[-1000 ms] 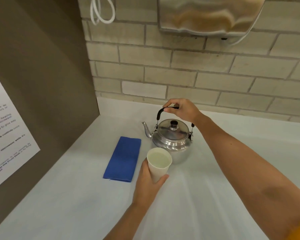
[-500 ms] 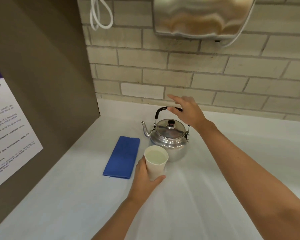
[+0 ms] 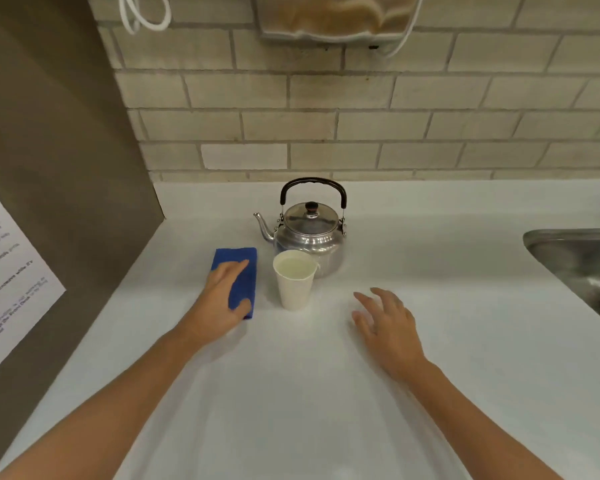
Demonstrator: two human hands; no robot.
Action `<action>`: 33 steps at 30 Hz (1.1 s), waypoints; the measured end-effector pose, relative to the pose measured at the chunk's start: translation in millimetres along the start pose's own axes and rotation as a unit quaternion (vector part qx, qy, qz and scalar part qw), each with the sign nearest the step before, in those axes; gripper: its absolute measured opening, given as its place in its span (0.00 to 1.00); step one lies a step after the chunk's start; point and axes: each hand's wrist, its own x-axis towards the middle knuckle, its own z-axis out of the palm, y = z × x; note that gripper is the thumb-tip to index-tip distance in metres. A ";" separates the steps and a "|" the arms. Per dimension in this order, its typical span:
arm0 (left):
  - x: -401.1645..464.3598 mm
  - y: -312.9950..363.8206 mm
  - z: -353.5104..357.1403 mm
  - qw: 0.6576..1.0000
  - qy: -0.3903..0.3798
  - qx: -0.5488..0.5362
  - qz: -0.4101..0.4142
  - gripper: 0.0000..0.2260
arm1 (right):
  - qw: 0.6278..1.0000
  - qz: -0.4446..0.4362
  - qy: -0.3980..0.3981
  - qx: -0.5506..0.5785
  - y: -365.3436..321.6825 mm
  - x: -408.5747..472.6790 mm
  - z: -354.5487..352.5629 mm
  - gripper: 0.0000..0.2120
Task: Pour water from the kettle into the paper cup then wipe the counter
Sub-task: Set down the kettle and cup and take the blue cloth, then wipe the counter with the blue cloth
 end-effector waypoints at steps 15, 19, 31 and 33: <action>84.0 -70.3 43.4 0.963 -0.057 0.253 -0.074 0.23 | 0.989 0.056 -0.022 -0.132 7.9 -16.8 21.5 0.25; 69.6 -68.1 38.6 0.961 -0.061 0.266 -0.043 0.23 | 0.988 0.063 -0.038 -0.134 4.6 -18.0 18.6 0.25; -66.3 -23.0 48.6 0.965 0.005 0.224 -0.135 0.23 | 0.983 0.010 -0.105 -0.153 19.8 -11.9 -4.6 0.25; -84.8 1.5 65.9 0.961 0.015 0.231 -0.152 0.24 | 0.983 0.004 -0.108 -0.148 29.5 -10.4 -9.5 0.23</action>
